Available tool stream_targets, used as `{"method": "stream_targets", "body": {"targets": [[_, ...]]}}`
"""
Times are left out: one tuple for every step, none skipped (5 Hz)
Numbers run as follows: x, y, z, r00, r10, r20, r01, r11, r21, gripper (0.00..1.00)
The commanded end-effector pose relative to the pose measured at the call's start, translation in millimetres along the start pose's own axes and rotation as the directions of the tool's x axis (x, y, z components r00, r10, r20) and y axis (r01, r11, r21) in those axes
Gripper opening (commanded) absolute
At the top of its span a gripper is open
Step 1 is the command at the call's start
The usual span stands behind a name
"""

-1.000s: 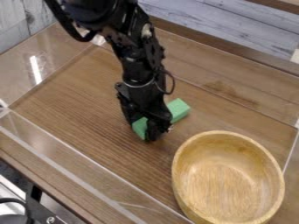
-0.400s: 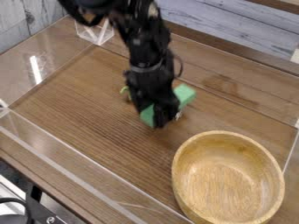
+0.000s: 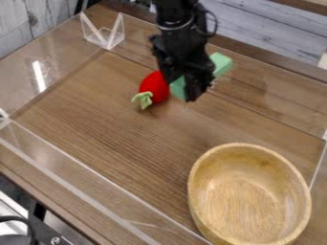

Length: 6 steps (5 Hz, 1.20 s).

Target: Put the green block in the brown bowl

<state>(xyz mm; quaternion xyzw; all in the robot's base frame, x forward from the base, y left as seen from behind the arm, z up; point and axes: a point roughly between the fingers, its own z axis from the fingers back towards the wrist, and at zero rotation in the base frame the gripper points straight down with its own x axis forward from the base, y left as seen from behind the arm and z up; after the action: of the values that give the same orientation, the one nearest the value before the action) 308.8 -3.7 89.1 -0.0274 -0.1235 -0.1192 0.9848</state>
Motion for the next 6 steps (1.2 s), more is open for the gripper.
{"method": "stream_targets", "body": {"targets": [[17.2,-1.0,8.1,0.999,0.027,0.043,-0.028,0.999,0.02,0.0],[13.6,11.6,0.3,0.998,0.047,0.036,-0.048,0.998,0.026,0.0],[9.0,24.1,-6.3,0.997,0.07,0.029,-0.071,0.997,0.033,0.0],[10.7,23.5,-2.7,0.987,0.159,0.025,-0.16,0.986,0.056,0.0],[14.4,17.7,2.5,0.971,0.238,0.026,-0.239,0.968,0.073,0.0],[19.7,27.5,1.4,0.976,0.216,0.019,-0.217,0.974,0.065,0.0]]}}
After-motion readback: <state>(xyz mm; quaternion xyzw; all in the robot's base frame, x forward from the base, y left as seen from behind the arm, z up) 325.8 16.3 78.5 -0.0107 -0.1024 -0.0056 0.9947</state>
